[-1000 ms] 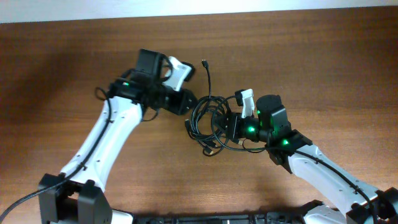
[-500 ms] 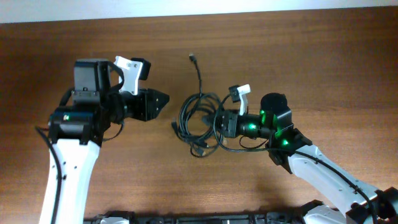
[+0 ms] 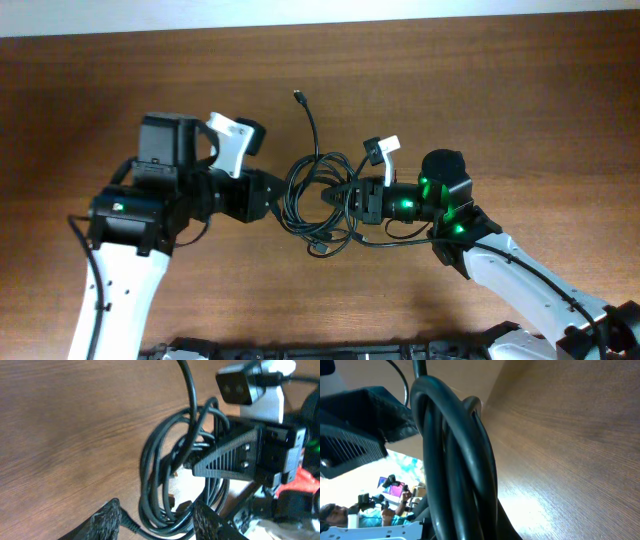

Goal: Untangle cables

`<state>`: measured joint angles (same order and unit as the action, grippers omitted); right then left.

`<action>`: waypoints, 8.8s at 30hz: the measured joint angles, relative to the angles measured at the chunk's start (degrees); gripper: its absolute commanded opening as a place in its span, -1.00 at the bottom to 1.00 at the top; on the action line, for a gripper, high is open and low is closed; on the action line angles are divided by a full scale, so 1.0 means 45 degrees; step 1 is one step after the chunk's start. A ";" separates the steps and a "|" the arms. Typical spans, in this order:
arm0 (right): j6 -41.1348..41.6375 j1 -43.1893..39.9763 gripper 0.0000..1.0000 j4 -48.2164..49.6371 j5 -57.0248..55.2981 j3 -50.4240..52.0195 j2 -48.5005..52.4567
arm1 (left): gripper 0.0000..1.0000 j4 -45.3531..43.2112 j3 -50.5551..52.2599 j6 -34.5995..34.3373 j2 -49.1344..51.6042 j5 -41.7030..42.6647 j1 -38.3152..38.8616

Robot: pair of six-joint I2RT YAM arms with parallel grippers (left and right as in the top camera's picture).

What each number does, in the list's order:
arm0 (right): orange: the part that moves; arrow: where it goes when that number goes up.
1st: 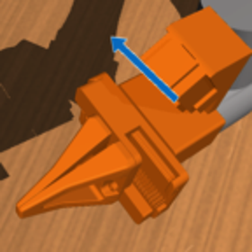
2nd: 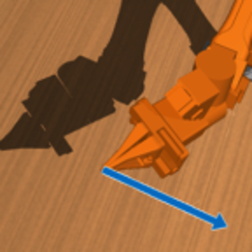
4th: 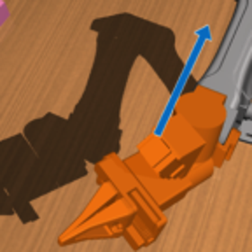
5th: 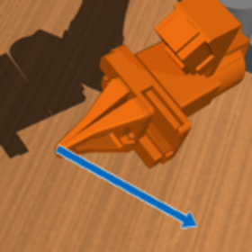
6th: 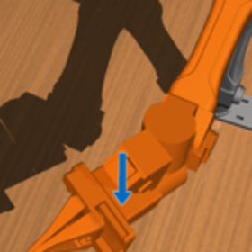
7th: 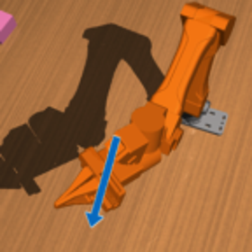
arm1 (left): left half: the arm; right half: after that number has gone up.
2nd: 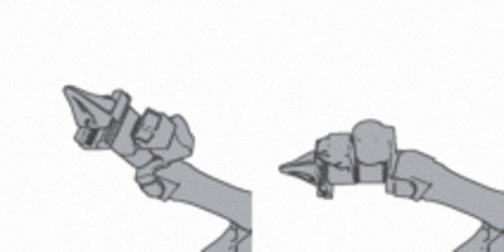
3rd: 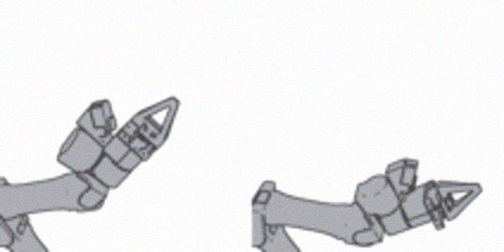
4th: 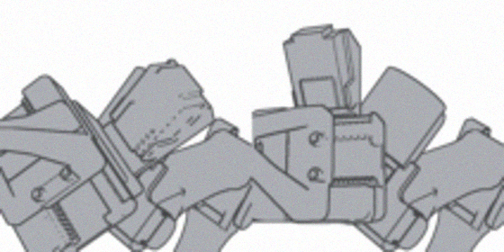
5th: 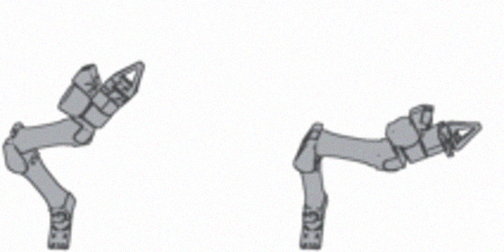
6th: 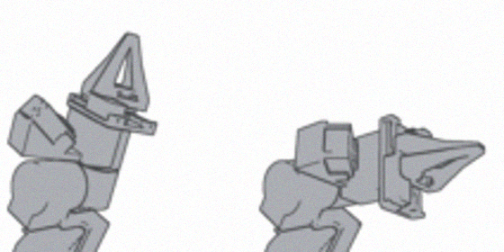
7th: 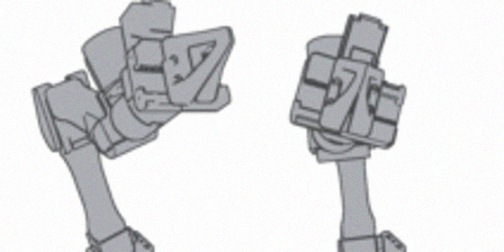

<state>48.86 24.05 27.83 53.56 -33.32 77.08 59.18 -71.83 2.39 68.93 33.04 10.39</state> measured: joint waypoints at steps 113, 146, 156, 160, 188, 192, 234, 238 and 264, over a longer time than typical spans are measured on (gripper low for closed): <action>0.4235 -0.0442 -0.92 -0.2220 -0.9141 -0.0044 0.0175 | 0.98 -0.3619 0.2657 -1.2900 0.2662 -0.1030 0.0325; 0.7902 0.2526 -0.92 0.0112 -0.9850 -0.0044 0.0962 | -1.00 -0.4347 0.2652 -1.8263 0.2662 -0.3400 0.1987; 0.7941 0.2710 0.00 -0.1413 -0.9486 -0.0083 0.0957 | -1.00 -0.4342 0.2652 -1.7316 0.2667 -0.4673 0.1894; 0.6339 0.2715 0.69 -0.2263 -0.8854 -0.0083 0.0957 | -1.00 -0.4813 0.2652 -1.5101 0.2667 -0.5571 0.1175; -0.2132 -0.1593 0.31 -0.0457 -0.0442 -0.0058 0.0933 | -1.00 -0.5639 0.2652 -0.1122 0.2667 -0.0180 0.0840; -0.2521 -0.0335 -0.74 -0.0486 -0.1928 -0.0058 0.0933 | -0.62 -0.5639 0.2652 -0.0899 0.2667 0.0151 0.1457; 0.3526 0.0126 -0.91 -0.0850 -0.5537 -0.0039 0.0962 | -1.00 -0.6883 0.3109 -1.1239 0.3881 -0.3011 0.3288; 0.3002 0.0238 -0.32 -0.2011 -0.5459 -0.0092 0.0971 | -1.00 -0.6625 0.3109 -1.0414 0.3929 -0.3172 0.3230; -0.1001 -0.0335 -0.14 -0.1253 -0.5479 -0.0049 0.0690 | -1.00 -0.6513 0.3303 -0.4653 0.3973 -0.2939 0.0923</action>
<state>44.36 22.55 22.20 28.91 -33.54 80.18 29.87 -56.97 -18.55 86.80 19.81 14.55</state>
